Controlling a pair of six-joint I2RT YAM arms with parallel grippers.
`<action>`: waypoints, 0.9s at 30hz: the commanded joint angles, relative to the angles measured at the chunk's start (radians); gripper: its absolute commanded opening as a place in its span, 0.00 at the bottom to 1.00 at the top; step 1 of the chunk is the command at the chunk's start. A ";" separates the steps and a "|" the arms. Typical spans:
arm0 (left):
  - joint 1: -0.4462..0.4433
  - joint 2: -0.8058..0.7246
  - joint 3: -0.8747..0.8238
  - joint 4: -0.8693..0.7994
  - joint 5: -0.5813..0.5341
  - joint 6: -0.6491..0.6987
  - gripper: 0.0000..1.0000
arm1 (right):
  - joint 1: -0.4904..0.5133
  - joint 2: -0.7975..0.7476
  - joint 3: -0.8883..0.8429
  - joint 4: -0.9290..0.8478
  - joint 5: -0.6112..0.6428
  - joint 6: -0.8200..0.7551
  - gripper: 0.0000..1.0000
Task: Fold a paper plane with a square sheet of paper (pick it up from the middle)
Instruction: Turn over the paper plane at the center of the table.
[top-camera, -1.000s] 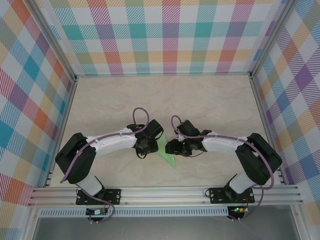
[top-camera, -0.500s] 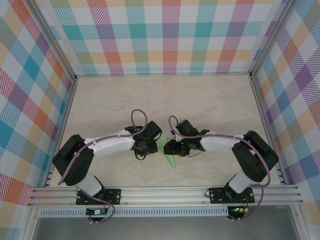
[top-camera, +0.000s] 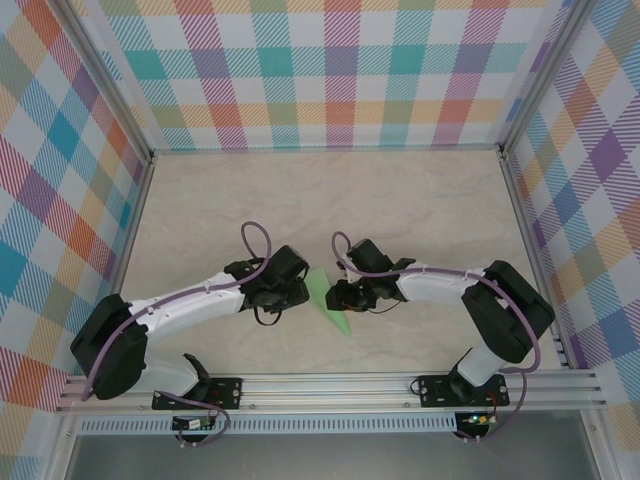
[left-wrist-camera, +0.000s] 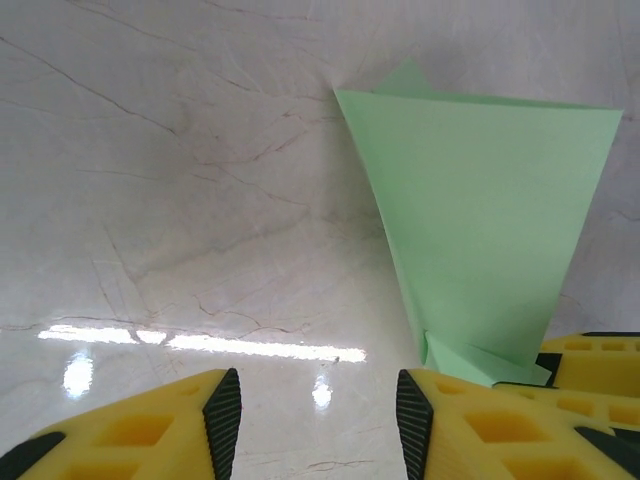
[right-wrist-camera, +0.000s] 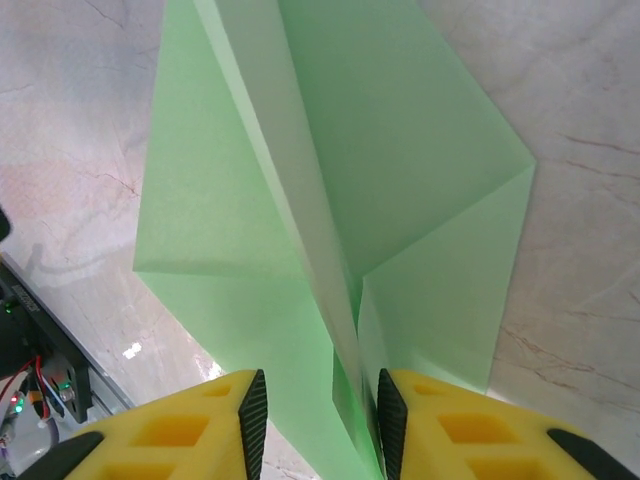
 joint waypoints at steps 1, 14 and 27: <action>-0.007 -0.035 -0.016 0.001 -0.044 -0.024 0.48 | 0.020 0.033 0.044 -0.045 0.022 -0.043 0.36; 0.004 -0.054 -0.038 -0.008 -0.042 -0.032 0.48 | 0.117 0.118 0.169 -0.220 0.217 -0.076 0.29; 0.015 -0.138 -0.061 -0.057 -0.109 -0.043 0.48 | 0.186 0.158 0.368 -0.465 0.487 -0.028 0.06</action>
